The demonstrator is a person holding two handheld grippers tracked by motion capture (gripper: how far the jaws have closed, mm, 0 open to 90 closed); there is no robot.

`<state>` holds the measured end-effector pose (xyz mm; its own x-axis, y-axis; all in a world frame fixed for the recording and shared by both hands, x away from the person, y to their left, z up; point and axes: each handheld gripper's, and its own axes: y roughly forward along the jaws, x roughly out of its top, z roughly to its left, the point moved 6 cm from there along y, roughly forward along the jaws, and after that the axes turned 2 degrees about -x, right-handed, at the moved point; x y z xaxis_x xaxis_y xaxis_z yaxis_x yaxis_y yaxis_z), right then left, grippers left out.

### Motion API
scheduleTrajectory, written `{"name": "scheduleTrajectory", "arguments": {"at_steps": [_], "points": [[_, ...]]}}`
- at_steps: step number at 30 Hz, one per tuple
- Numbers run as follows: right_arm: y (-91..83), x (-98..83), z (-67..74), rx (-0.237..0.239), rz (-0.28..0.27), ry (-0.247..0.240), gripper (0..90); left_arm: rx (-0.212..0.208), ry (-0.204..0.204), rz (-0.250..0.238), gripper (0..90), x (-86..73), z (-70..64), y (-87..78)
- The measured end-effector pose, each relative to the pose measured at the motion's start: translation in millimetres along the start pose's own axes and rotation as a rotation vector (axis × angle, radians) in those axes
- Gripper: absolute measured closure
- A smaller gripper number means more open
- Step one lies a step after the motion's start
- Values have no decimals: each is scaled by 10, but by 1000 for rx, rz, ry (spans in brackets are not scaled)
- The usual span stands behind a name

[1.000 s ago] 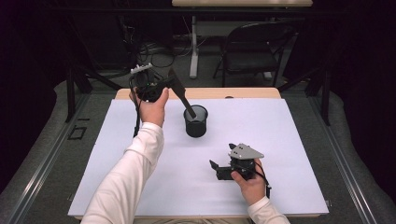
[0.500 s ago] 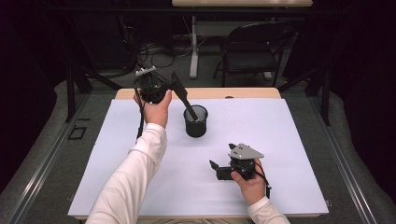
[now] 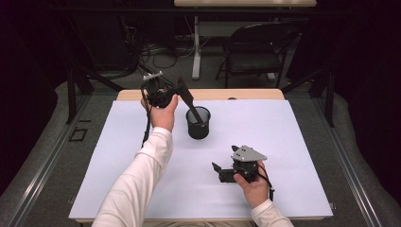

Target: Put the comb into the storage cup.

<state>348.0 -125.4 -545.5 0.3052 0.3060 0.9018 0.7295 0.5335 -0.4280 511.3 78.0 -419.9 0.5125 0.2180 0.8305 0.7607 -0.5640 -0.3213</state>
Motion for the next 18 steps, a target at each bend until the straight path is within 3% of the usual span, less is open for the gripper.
{"name": "scheduleTrajectory", "arguments": {"at_steps": [18], "points": [[7, -4, 6, 2, -1, -2, 86, 2, -29, 15, 845, -117, 62, 80]]}}
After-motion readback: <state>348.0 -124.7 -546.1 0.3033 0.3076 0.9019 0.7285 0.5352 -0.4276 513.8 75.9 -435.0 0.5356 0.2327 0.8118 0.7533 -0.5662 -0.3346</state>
